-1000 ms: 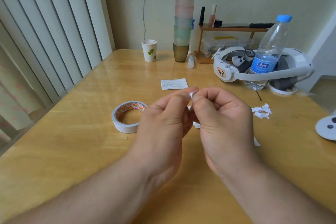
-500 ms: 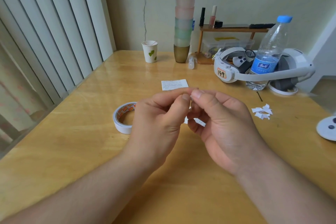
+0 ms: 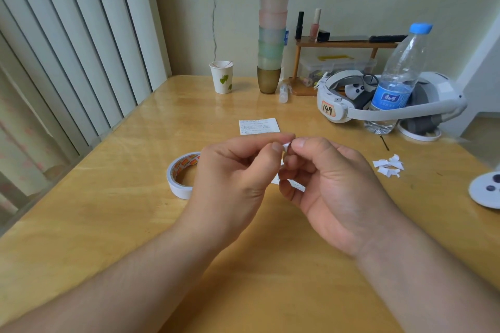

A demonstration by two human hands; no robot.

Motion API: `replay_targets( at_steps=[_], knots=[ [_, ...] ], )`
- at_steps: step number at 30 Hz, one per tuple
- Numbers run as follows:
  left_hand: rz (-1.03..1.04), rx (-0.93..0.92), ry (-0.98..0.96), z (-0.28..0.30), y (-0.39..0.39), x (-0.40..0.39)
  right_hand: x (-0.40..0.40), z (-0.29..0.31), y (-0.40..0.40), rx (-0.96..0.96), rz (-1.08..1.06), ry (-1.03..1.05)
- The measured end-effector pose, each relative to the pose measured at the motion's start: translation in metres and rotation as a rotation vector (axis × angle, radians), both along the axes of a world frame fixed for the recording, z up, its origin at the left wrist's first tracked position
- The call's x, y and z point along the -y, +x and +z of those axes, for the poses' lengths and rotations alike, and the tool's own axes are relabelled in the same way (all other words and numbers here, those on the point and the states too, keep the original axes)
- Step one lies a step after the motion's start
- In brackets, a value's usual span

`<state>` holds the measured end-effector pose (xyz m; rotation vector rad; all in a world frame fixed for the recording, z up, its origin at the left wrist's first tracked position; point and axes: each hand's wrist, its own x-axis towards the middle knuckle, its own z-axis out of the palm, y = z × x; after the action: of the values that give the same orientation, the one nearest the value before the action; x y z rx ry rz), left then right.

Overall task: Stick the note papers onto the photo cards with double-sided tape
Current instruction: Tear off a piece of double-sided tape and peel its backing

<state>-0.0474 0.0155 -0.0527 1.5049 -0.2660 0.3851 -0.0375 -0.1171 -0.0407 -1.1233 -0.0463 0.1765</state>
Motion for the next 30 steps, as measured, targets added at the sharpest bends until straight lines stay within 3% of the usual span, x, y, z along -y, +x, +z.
replay_targets(
  at_steps=[17, 27, 30],
  knots=[
    [0.135, 0.24, 0.319, -0.014, 0.011, -0.01, 0.0, -0.005, 0.004, -0.062, 0.006, 0.009],
    [-0.074, -0.23, -0.226, -0.009, 0.005, 0.01, -0.005, -0.007, 0.003, -0.052, 0.011, 0.077],
    [-0.099, -0.289, -0.312, -0.011, 0.007, 0.011, -0.008, -0.008, 0.002, -0.07, 0.005, 0.1]
  ],
)
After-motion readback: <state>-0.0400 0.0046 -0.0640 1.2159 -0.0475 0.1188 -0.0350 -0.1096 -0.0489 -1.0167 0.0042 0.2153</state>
